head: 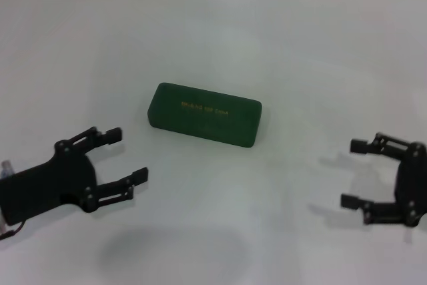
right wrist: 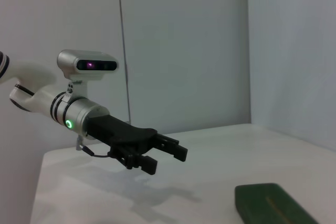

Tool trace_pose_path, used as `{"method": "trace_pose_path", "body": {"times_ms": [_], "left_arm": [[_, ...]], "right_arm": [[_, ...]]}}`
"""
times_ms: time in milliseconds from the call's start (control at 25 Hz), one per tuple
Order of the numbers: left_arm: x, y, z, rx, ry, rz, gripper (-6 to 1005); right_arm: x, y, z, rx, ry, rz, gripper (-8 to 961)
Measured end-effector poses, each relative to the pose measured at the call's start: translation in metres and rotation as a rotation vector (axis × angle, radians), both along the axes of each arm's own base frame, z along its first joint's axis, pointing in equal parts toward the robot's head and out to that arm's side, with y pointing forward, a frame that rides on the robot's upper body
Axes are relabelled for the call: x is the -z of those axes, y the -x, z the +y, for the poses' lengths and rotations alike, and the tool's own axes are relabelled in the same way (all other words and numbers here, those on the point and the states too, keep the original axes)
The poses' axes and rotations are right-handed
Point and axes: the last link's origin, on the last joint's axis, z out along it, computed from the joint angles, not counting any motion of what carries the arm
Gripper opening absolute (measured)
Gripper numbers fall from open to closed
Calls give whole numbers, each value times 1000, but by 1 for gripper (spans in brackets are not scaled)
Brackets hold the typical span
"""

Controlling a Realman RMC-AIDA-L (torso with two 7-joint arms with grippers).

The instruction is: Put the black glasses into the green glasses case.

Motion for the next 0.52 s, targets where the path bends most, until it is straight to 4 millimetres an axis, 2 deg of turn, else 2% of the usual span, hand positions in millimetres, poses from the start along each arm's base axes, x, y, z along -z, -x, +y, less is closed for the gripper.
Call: {"method": "trace_pose_path", "body": {"times_ms": [160, 520], "left_arm": [[-1, 4, -6, -18, -4, -4, 869], [0, 3, -10, -13, 22, -16, 876]], "right_arm": [[8, -2, -7, 6, 2, 5, 874], [9, -5, -5, 29, -8, -4, 874]]}}
